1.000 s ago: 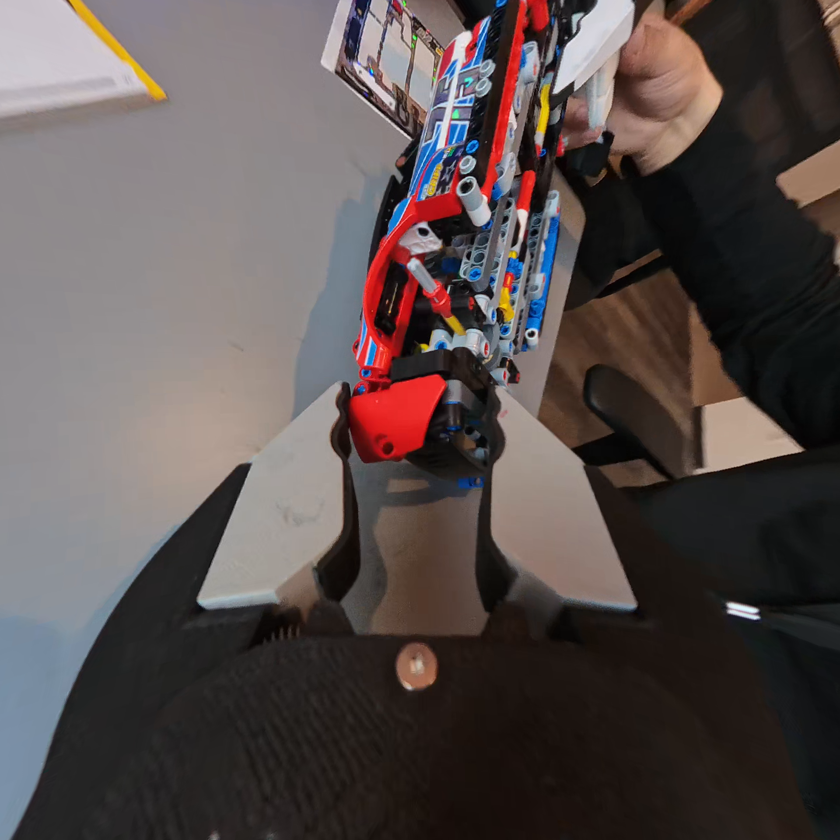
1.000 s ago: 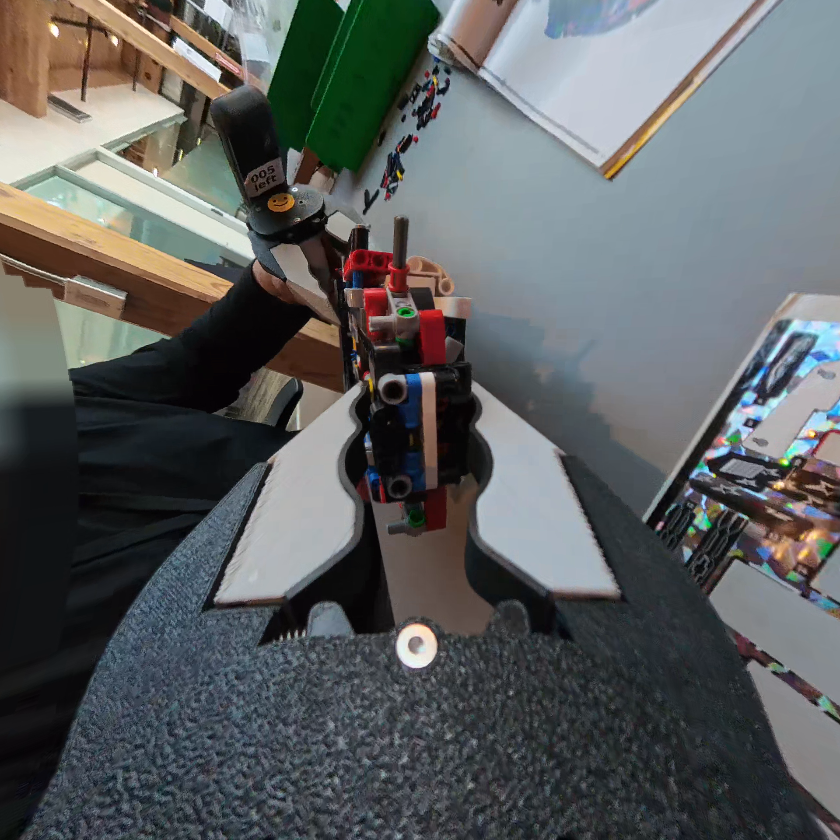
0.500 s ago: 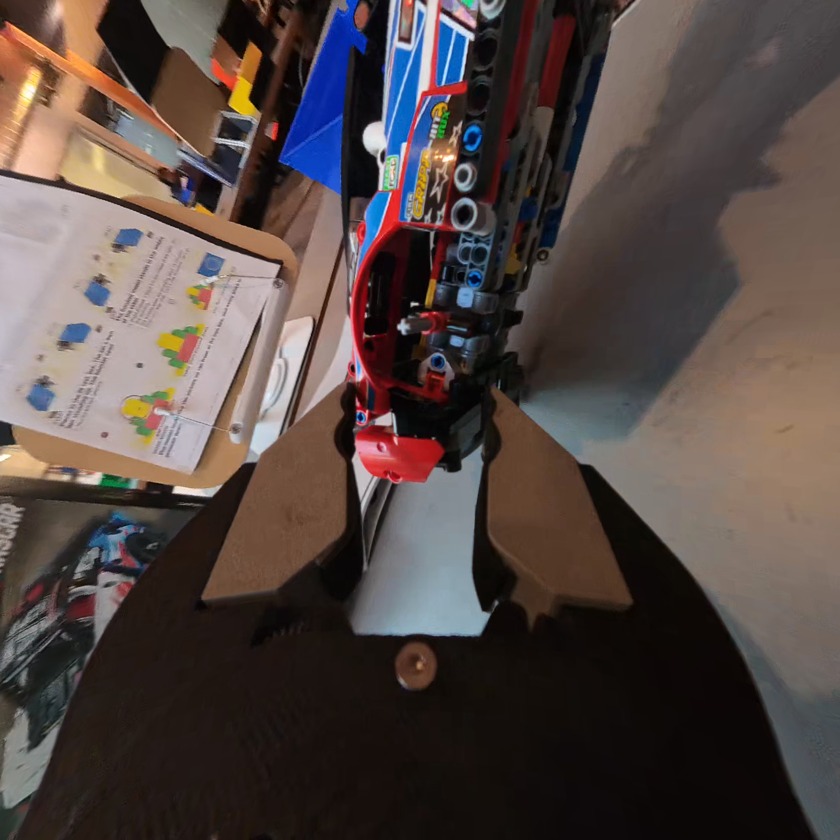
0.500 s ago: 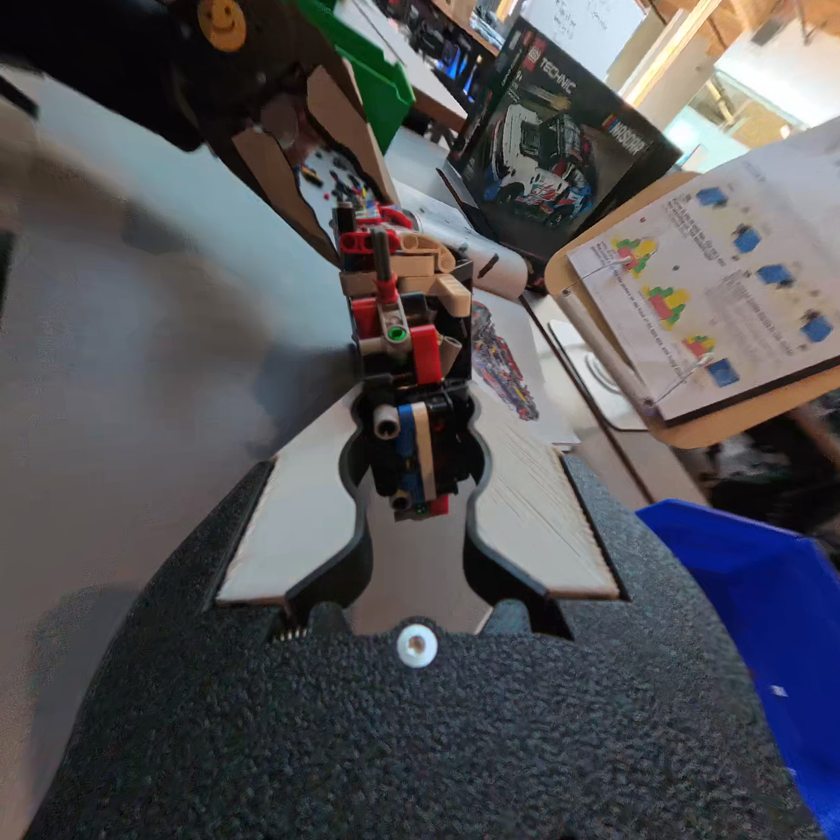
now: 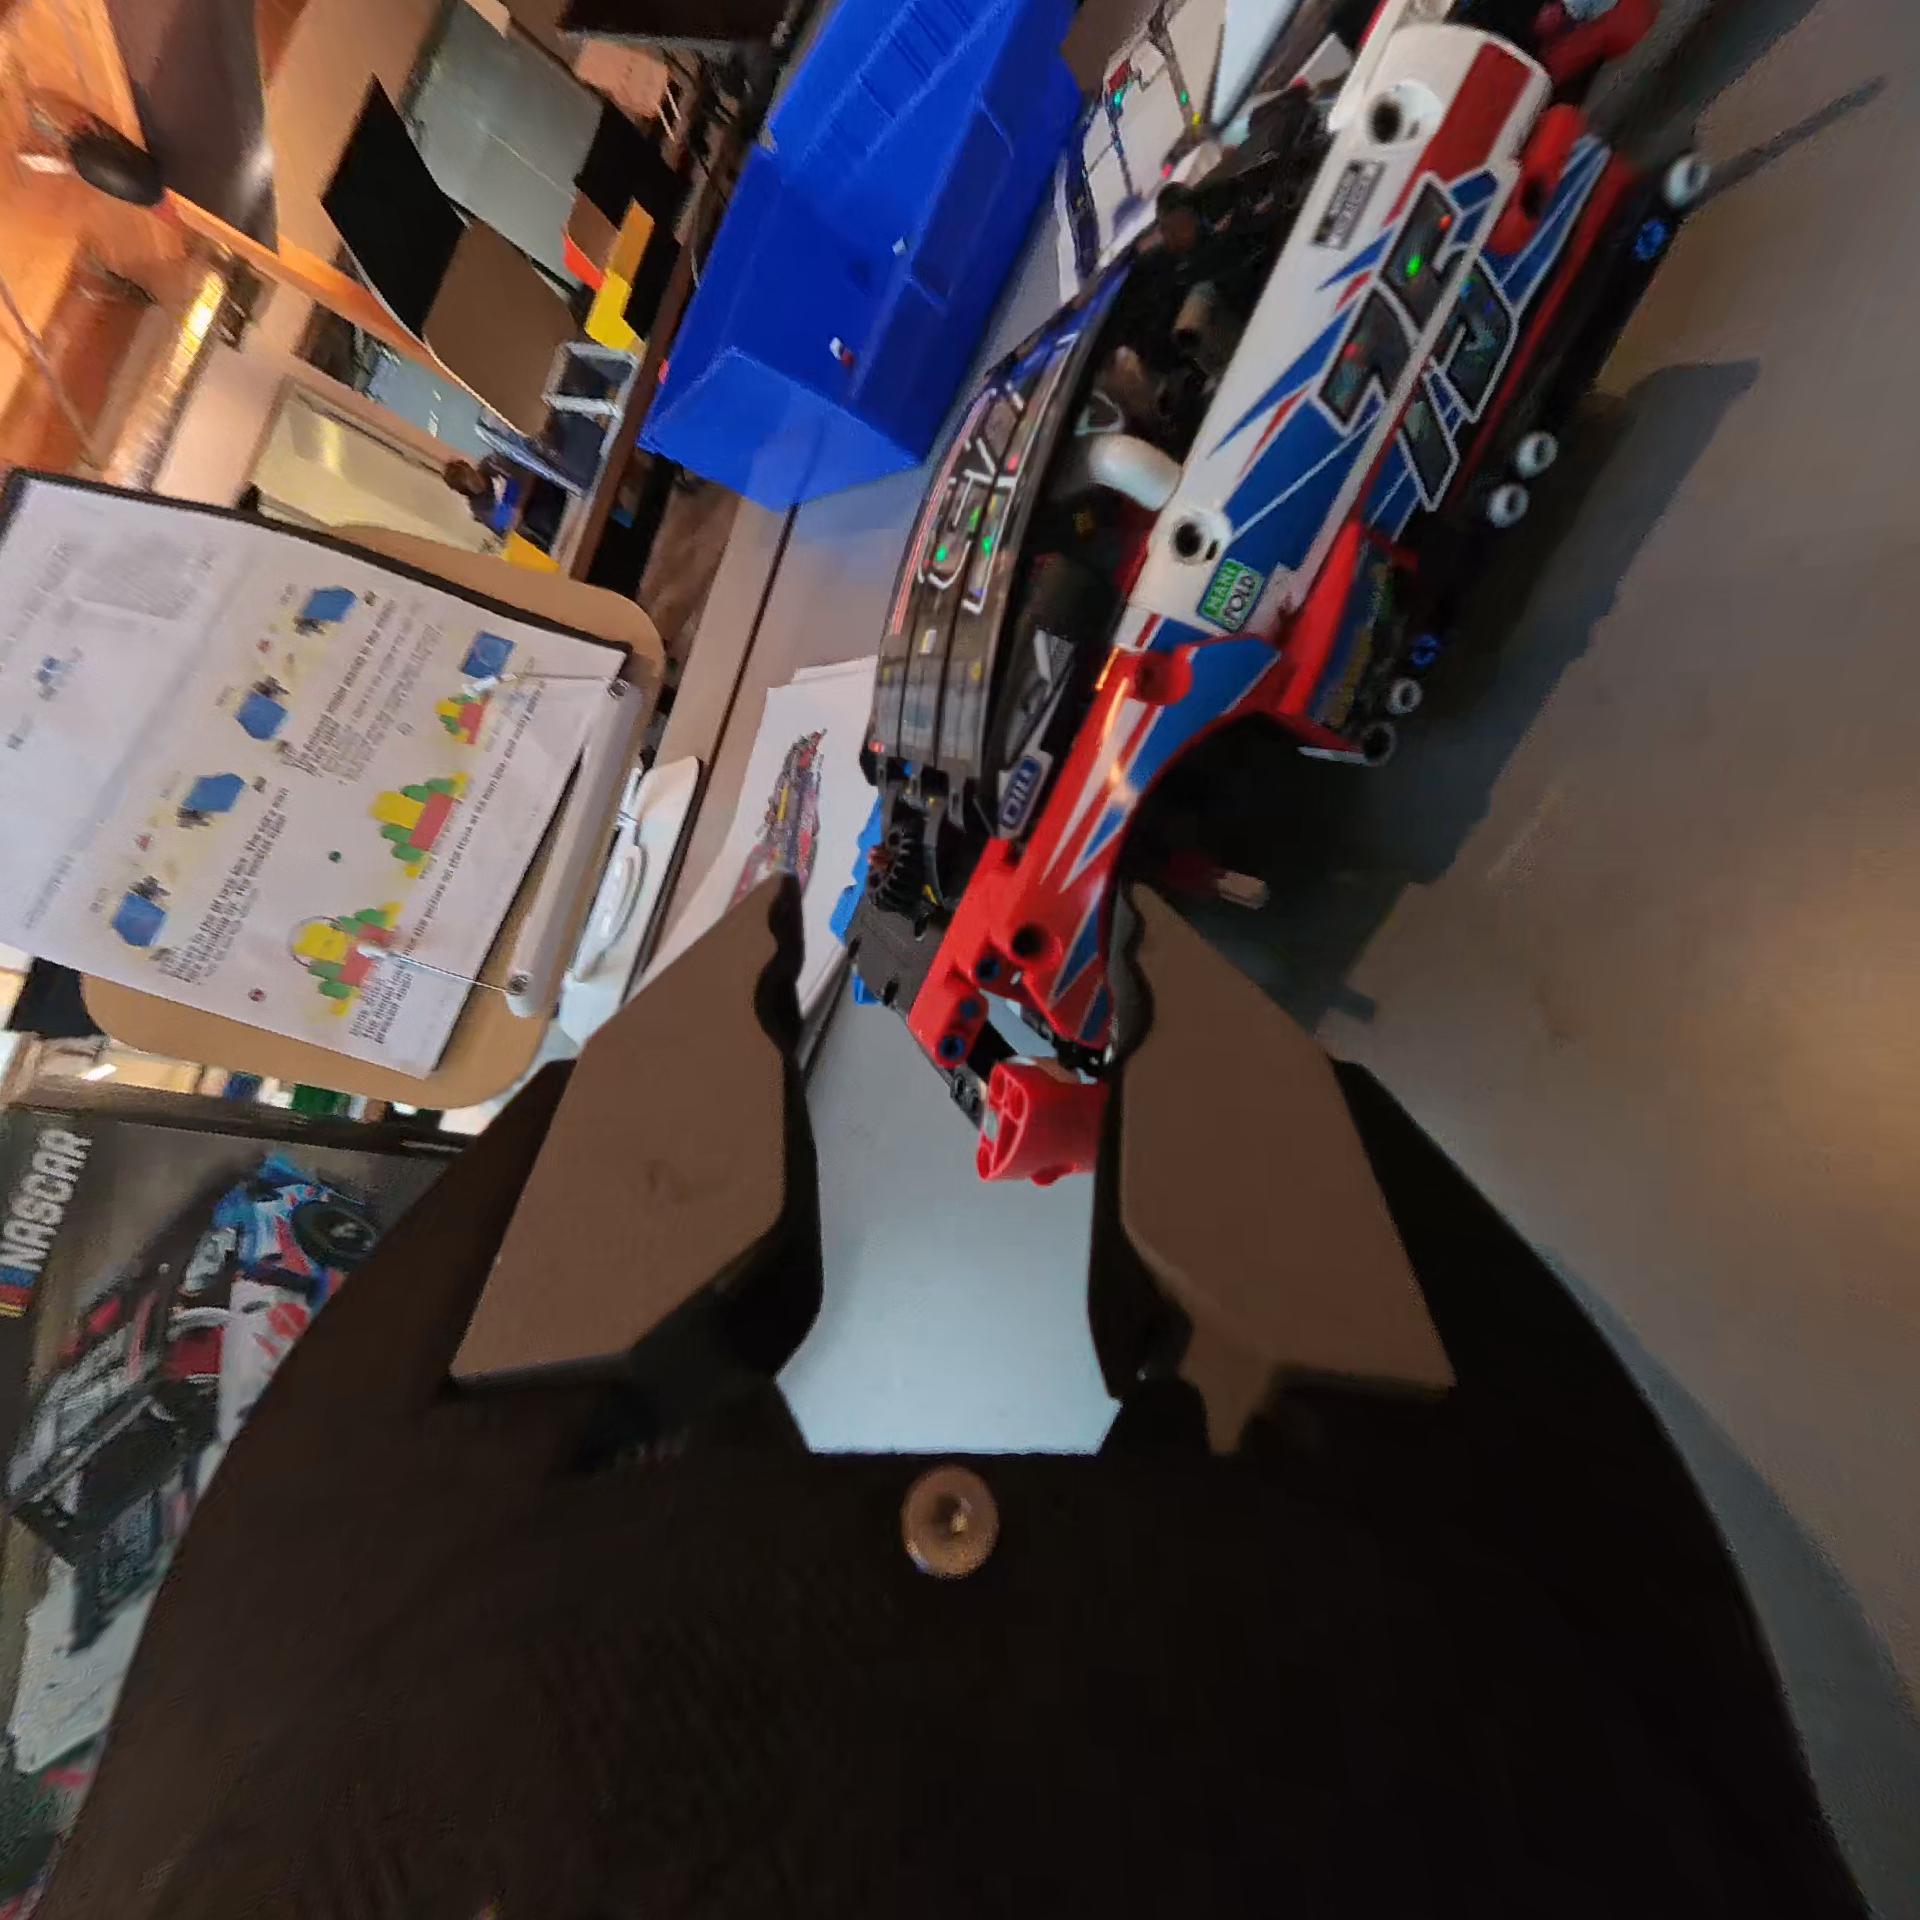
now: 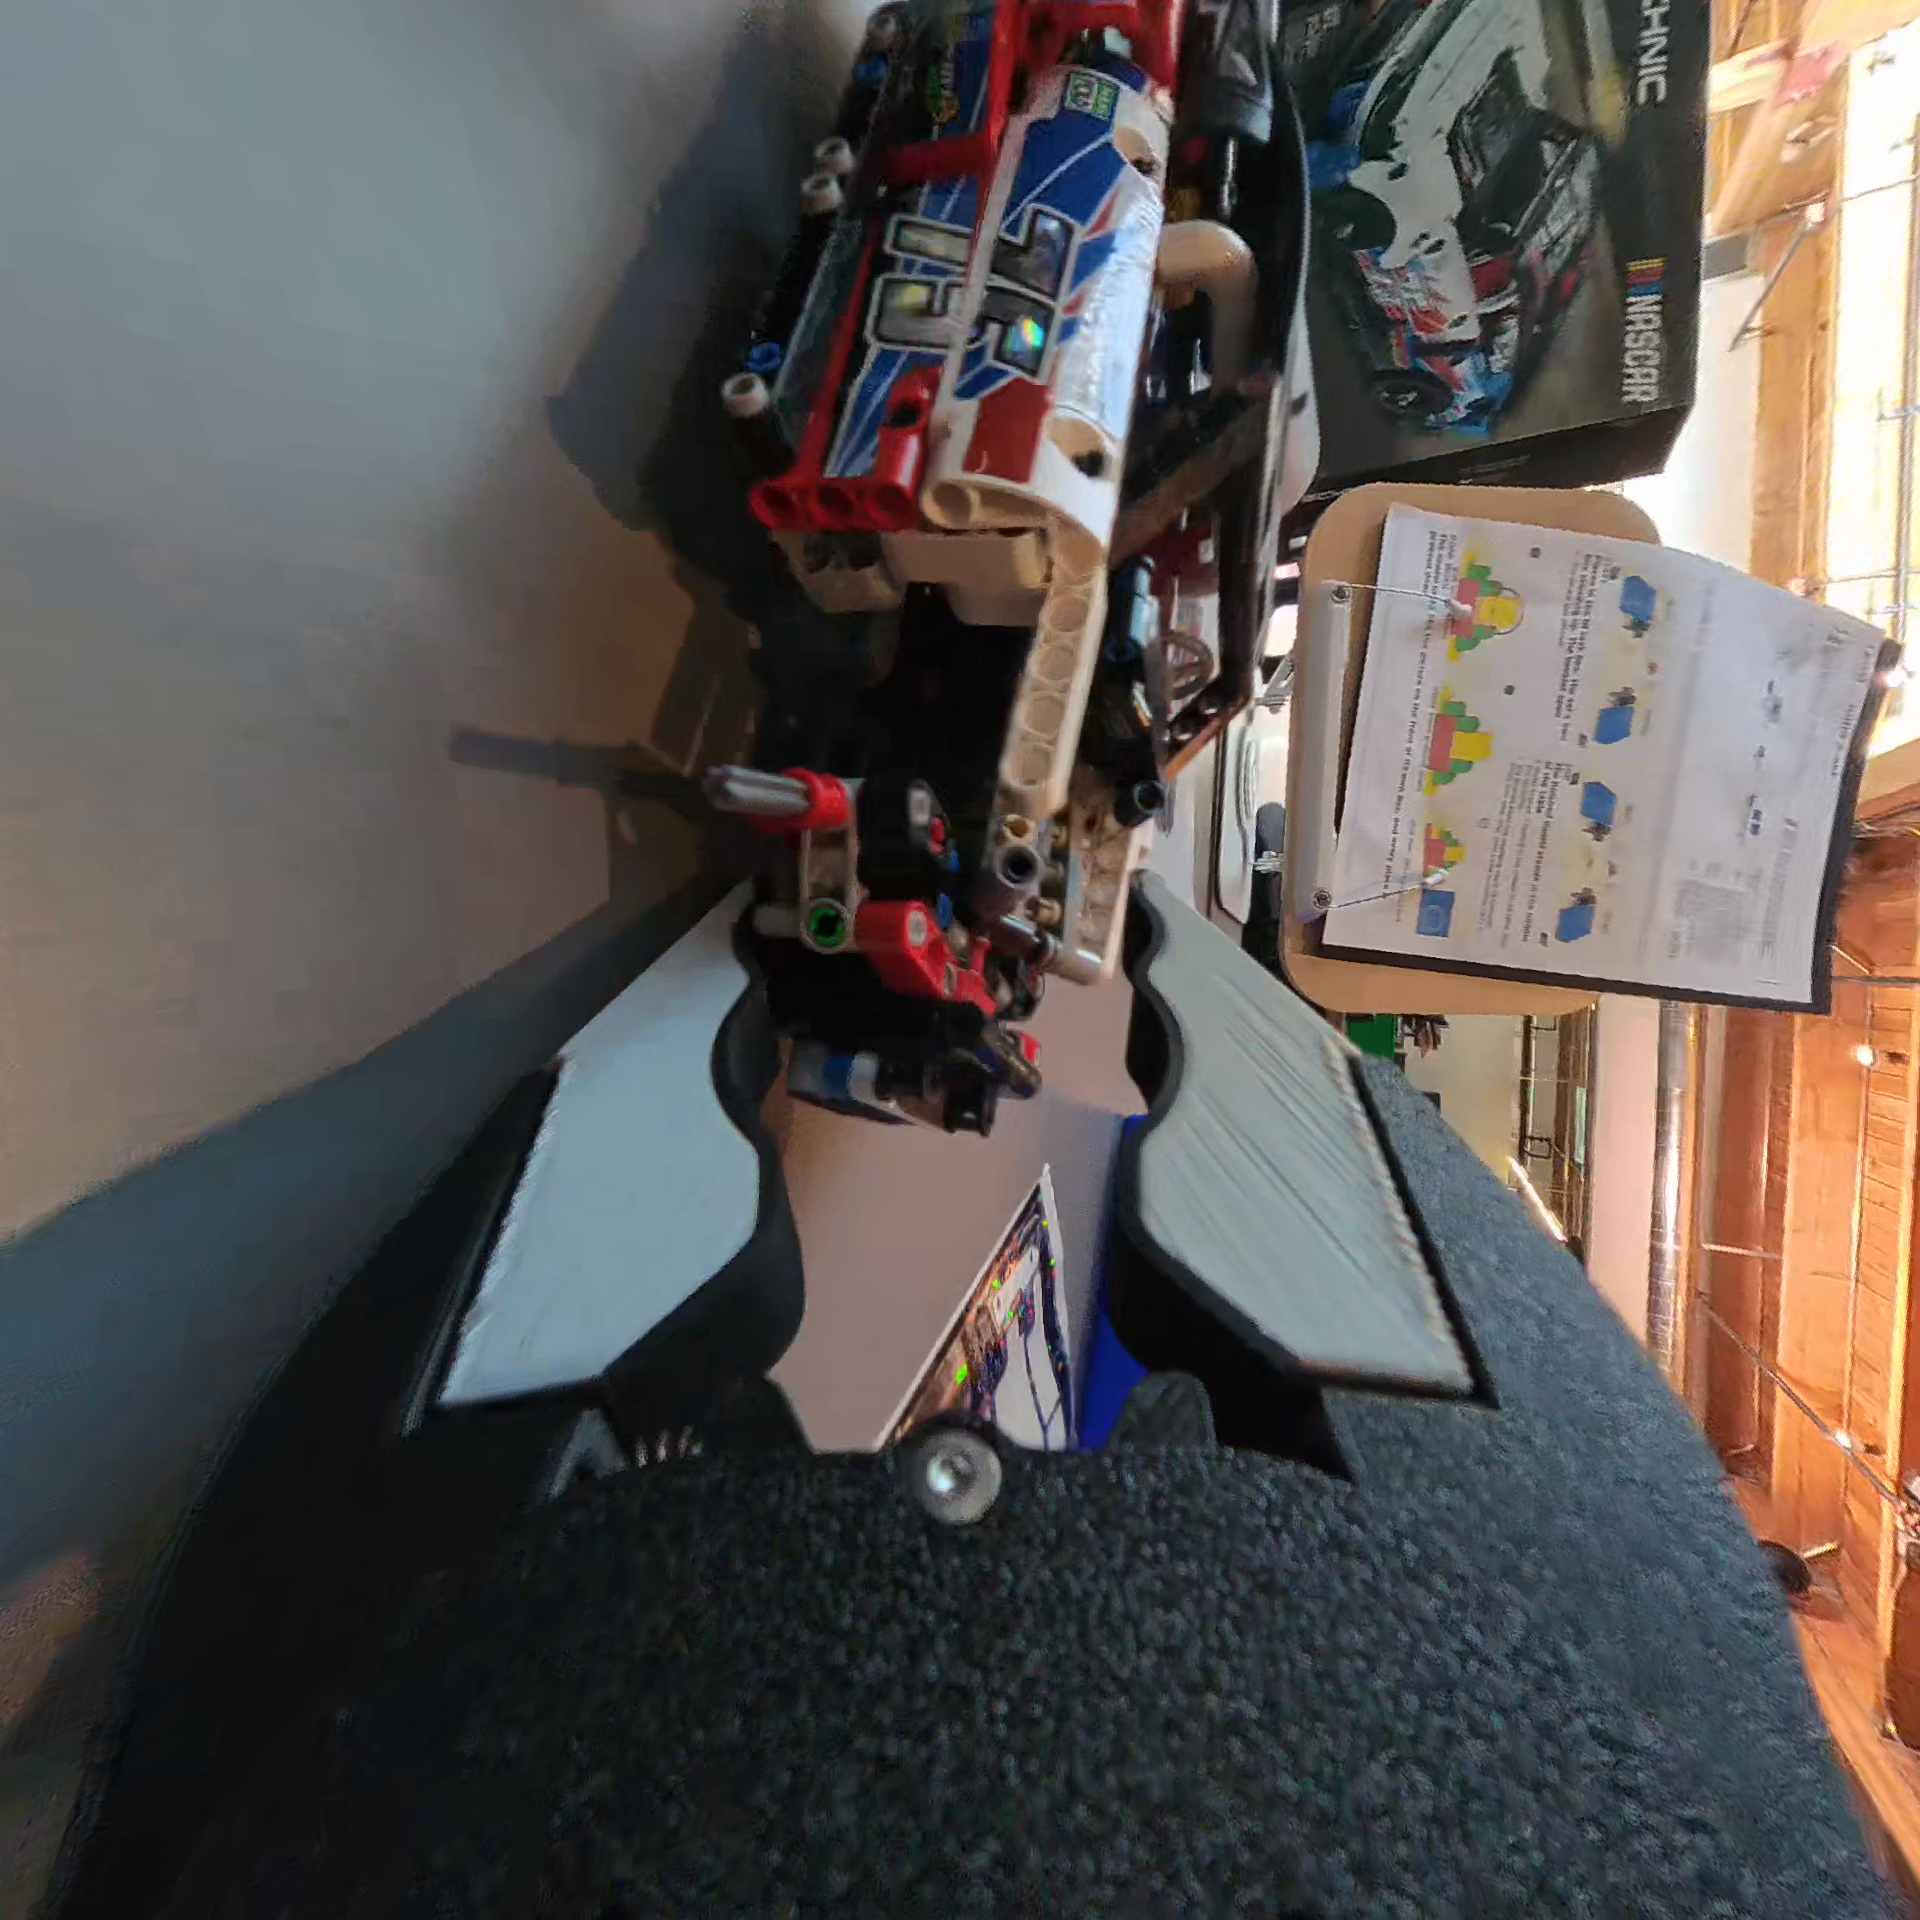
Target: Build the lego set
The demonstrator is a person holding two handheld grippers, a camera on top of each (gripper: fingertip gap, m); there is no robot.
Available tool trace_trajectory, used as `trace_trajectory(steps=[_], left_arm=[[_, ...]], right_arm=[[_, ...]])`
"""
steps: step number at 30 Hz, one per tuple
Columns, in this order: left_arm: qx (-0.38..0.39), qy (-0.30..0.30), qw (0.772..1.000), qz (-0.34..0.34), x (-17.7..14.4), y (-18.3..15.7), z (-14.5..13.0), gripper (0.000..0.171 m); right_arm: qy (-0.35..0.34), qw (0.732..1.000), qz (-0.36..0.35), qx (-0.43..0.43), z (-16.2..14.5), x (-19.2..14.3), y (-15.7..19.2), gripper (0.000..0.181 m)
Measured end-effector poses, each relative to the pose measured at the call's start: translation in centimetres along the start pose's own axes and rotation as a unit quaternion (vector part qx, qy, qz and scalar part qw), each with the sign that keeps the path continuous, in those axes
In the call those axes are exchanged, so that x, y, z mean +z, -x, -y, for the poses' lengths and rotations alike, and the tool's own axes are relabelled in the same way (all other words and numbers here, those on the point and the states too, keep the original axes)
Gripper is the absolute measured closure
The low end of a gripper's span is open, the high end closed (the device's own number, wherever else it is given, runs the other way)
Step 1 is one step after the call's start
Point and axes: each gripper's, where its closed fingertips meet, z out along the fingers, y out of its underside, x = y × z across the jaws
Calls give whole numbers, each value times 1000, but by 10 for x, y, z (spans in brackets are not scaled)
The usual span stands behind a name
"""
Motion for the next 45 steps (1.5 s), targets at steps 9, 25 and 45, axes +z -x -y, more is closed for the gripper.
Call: trace_trajectory(steps=[9, 25, 45], left_arm=[[-247, -39, 960, -130, -45, -3, 19, 92], [-390, 59, 863, -316, -22, -80, -2, 84], [-554, -145, 819, -42, -8, 102, -35, 85]], right_arm=[[163, 978, 123, -39, -109, -35, -14, 99], [87, 903, -9, 420, -67, -94, -46, 116], [-118, 667, -170, 715, -89, -99, -78, 100]])
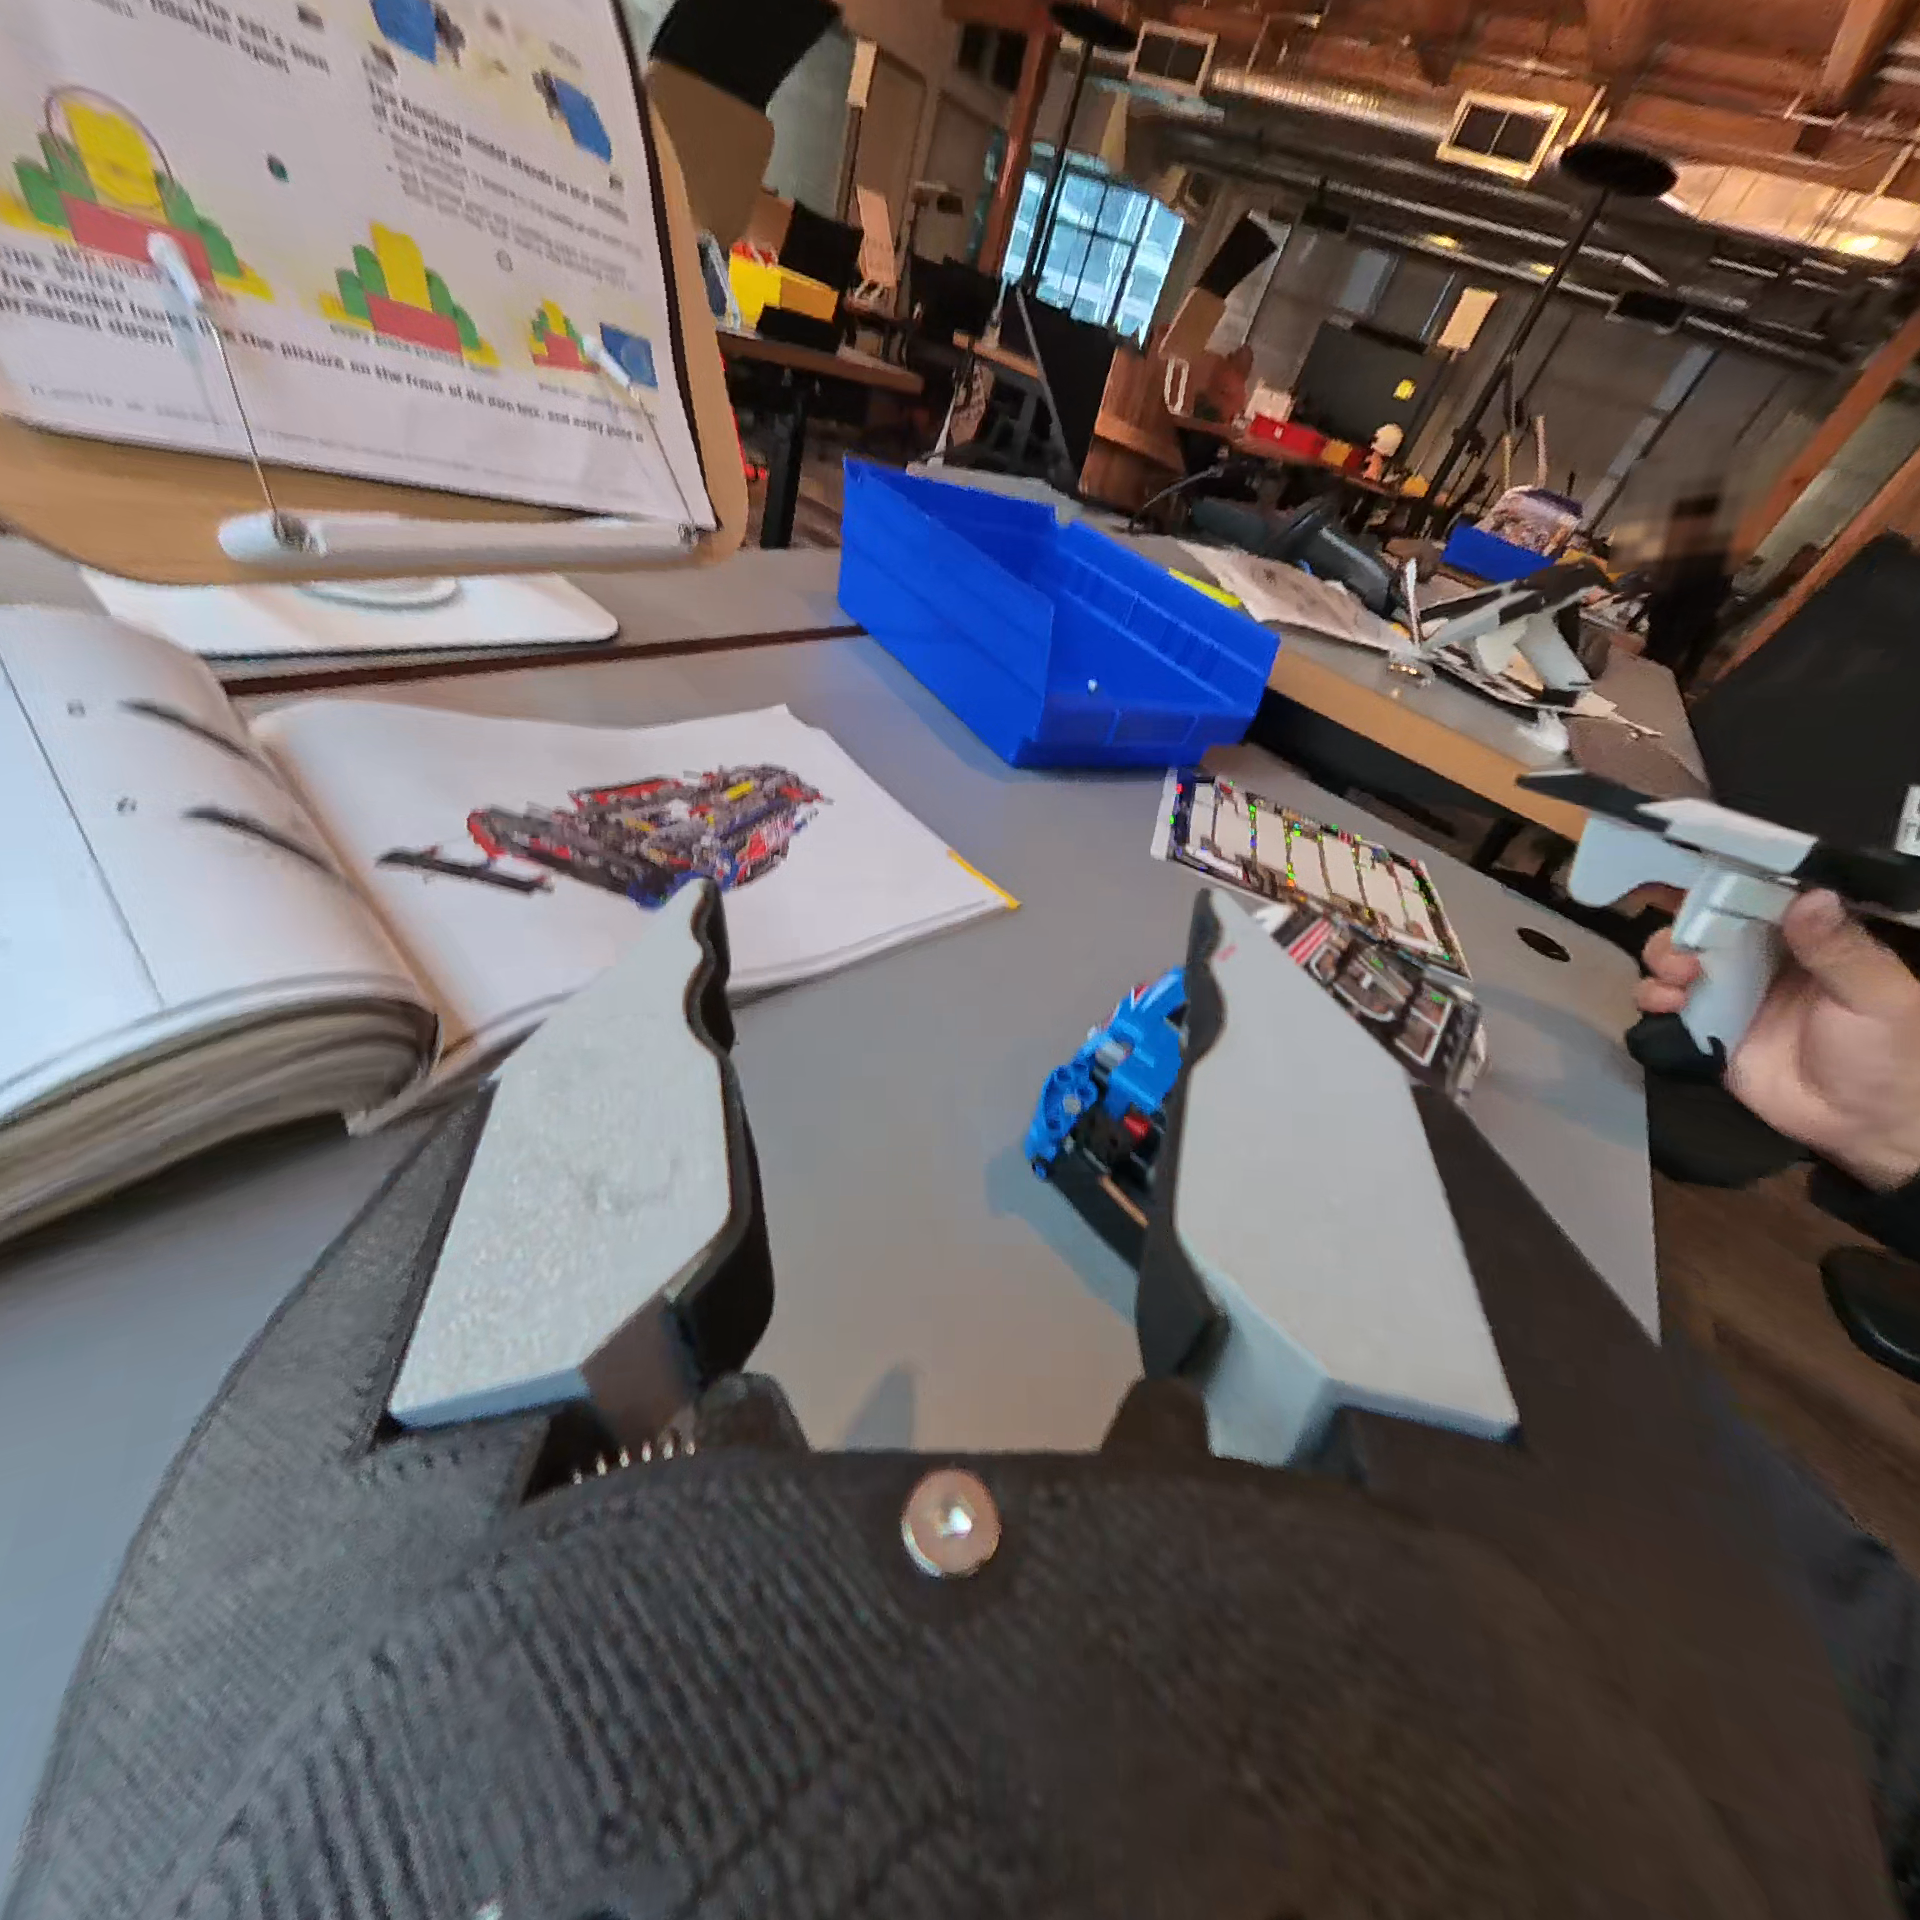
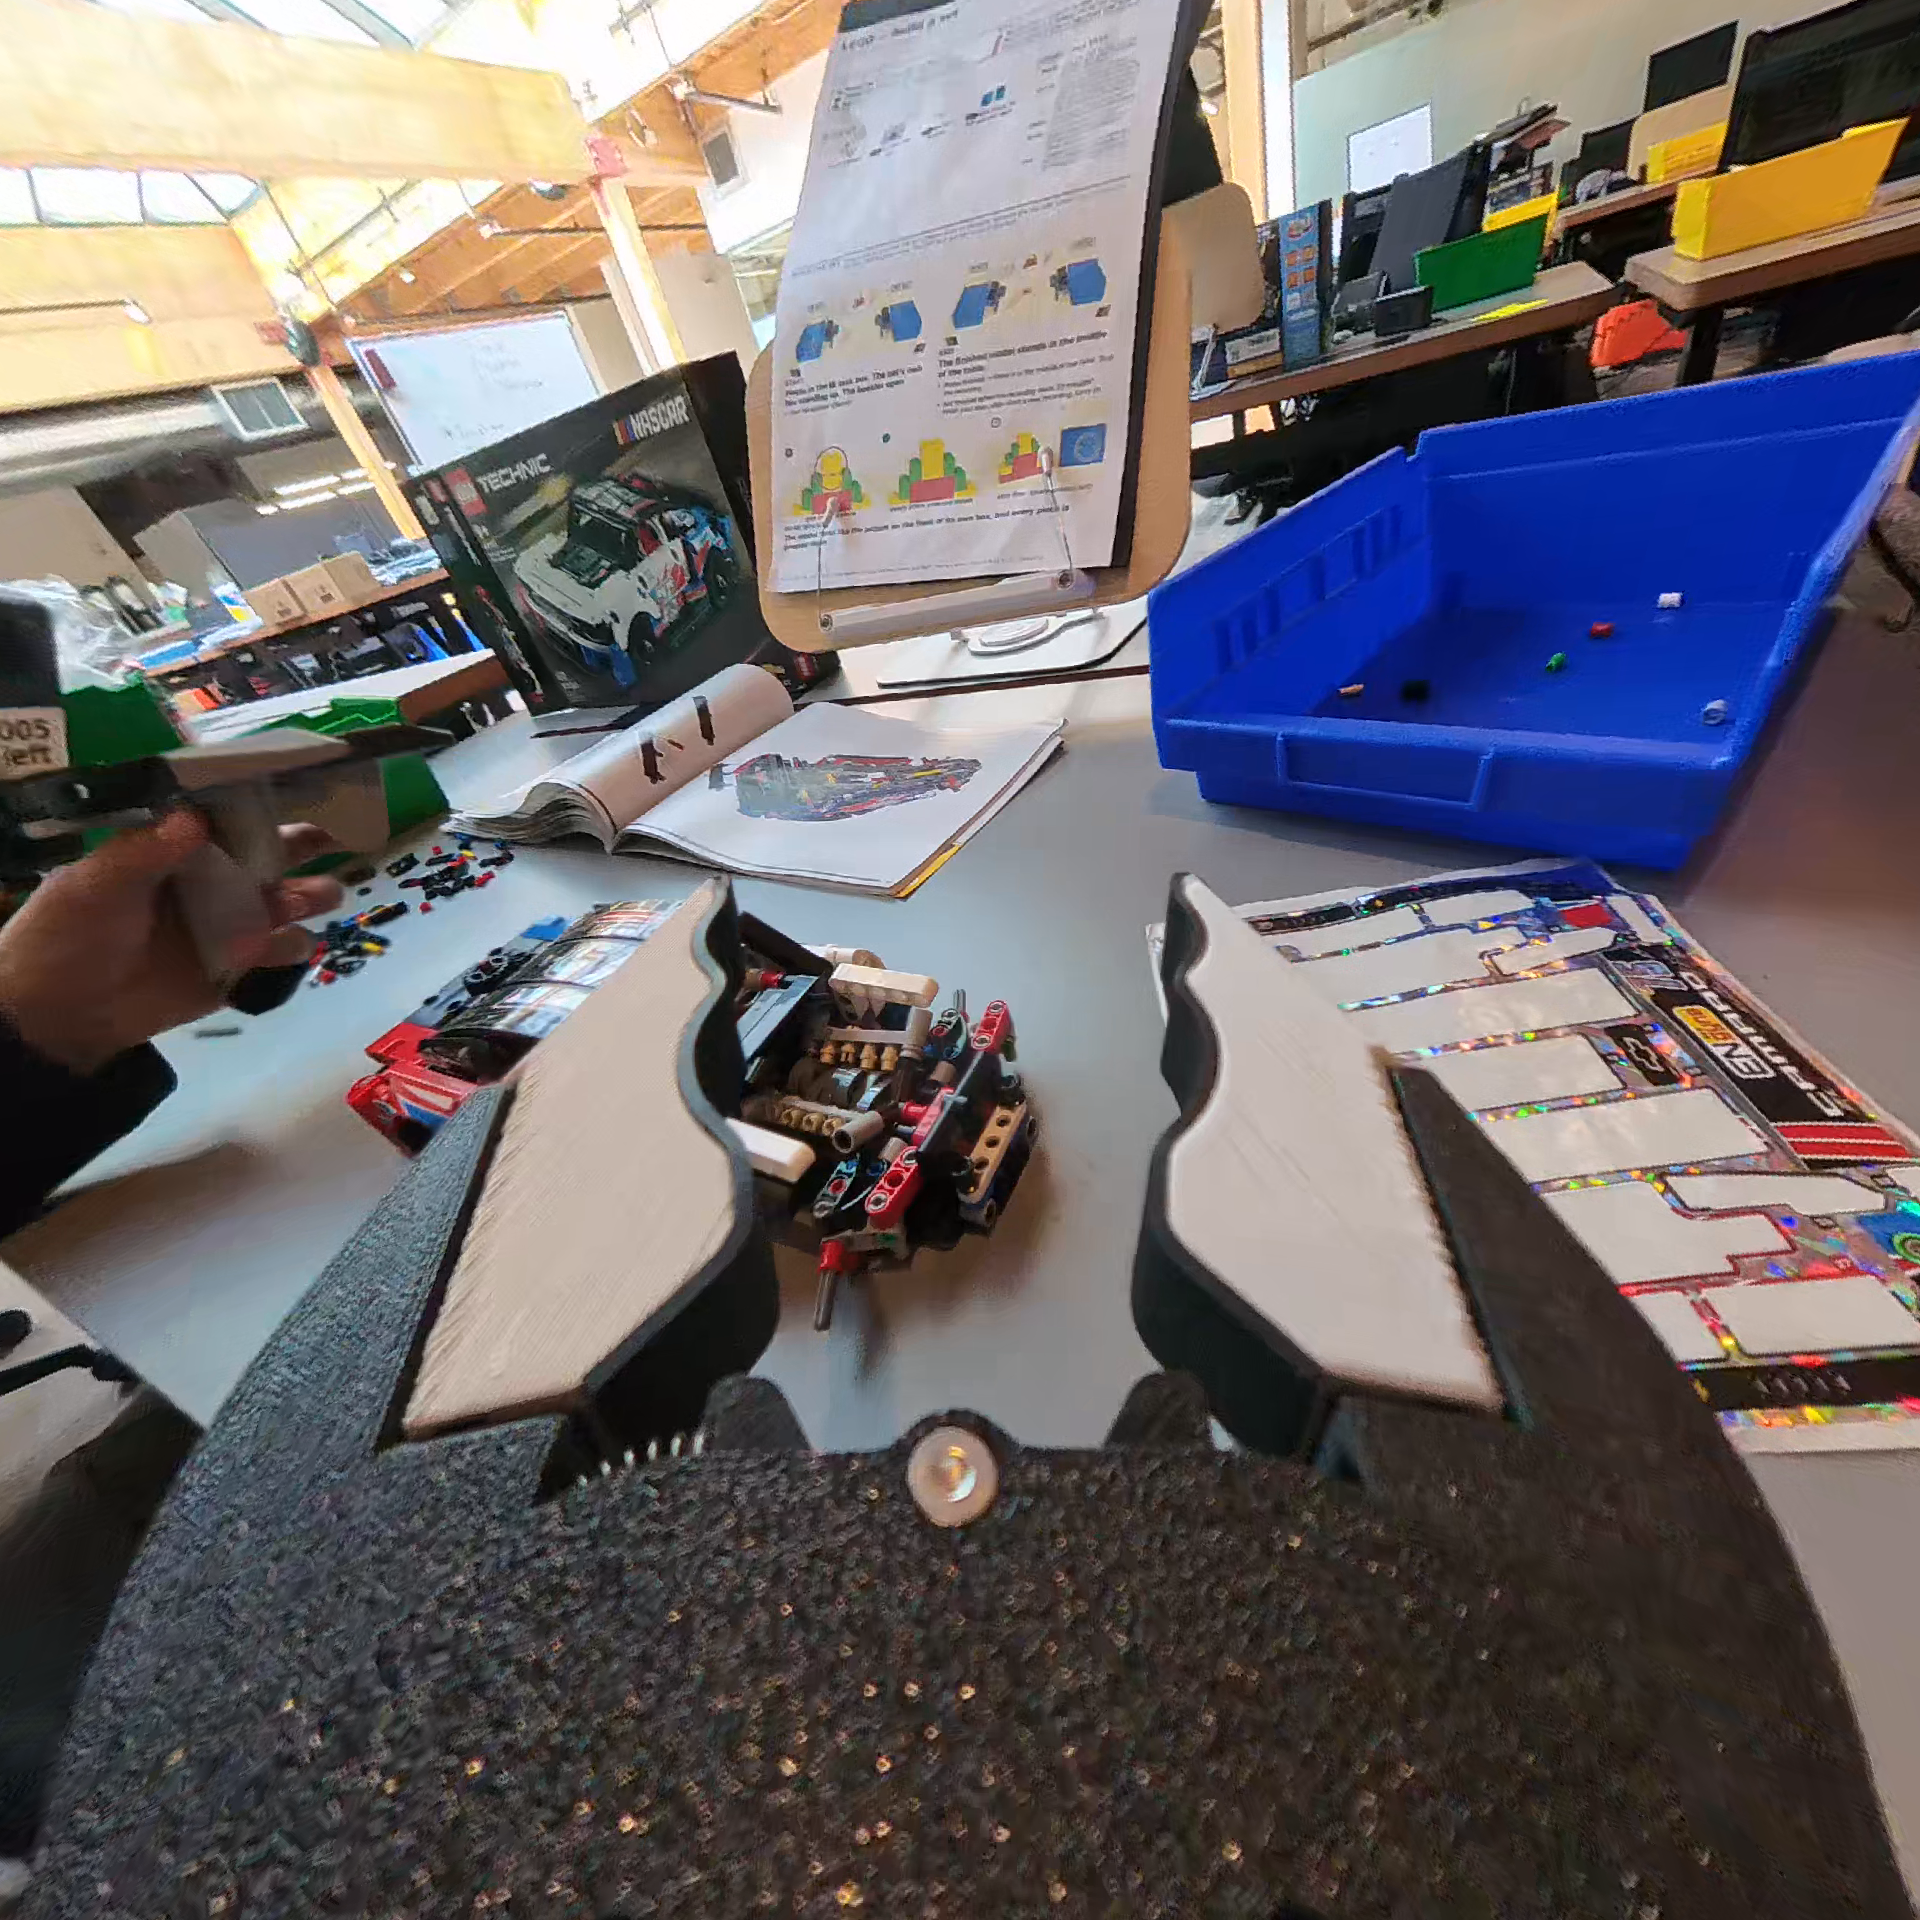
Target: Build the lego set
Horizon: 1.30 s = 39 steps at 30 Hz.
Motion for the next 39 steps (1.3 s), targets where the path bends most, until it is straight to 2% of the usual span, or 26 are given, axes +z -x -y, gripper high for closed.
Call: trace_trajectory(steps=[3, 7, 9, 12, 13, 15, 19, 22, 24, 26, 32, 39], left_arm=[[53, -27, 998, 2, 21, -1, 17, 84], [122, -61, 990, 45, 46, 20, 33, 98], [133, -62, 988, 39, 58, 21, 32, 100], [158, -29, 987, 31, 70, 21, 12, 100], [147, -20, 988, 33, 72, 24, 5, 105], [127, 11, 992, 20, 73, 23, -3, 102], [112, 19, 993, 44, 71, 35, -7, 110], [100, 63, 992, 49, 76, 41, -21, 109], [94, 76, 991, 52, 78, 42, -27, 110], [93, 87, 991, 48, 80, 41, -32, 112], [95, 110, 987, 66, 81, 48, -43, 115], [53, 108, 990, 79, 79, 55, -42, 116]], right_arm=[[-2, 1000, 11, -6, 1, 10, 4, 103], [-22, 998, 41, -36, 25, 27, 6, 102], [-20, 996, 65, -59, 33, 41, 10, 100], [17, 987, 120, -102, 29, 65, 18, 96], [27, 984, 139, -112, 26, 72, 20, 99], [36, 978, 159, -129, 22, 87, 20, 103], [18, 975, 163, -149, 17, 115, 9, 107], [0, 973, 162, -163, 13, 126, 5, 120], [2, 972, 158, -173, 11, 126, 6, 116], [4, 970, 150, -191, 5, 125, 4, 122], [2, 977, 140, -163, 3, 125, -4, 121], [13, 978, 121, -169, -2, 128, -9, 121]])
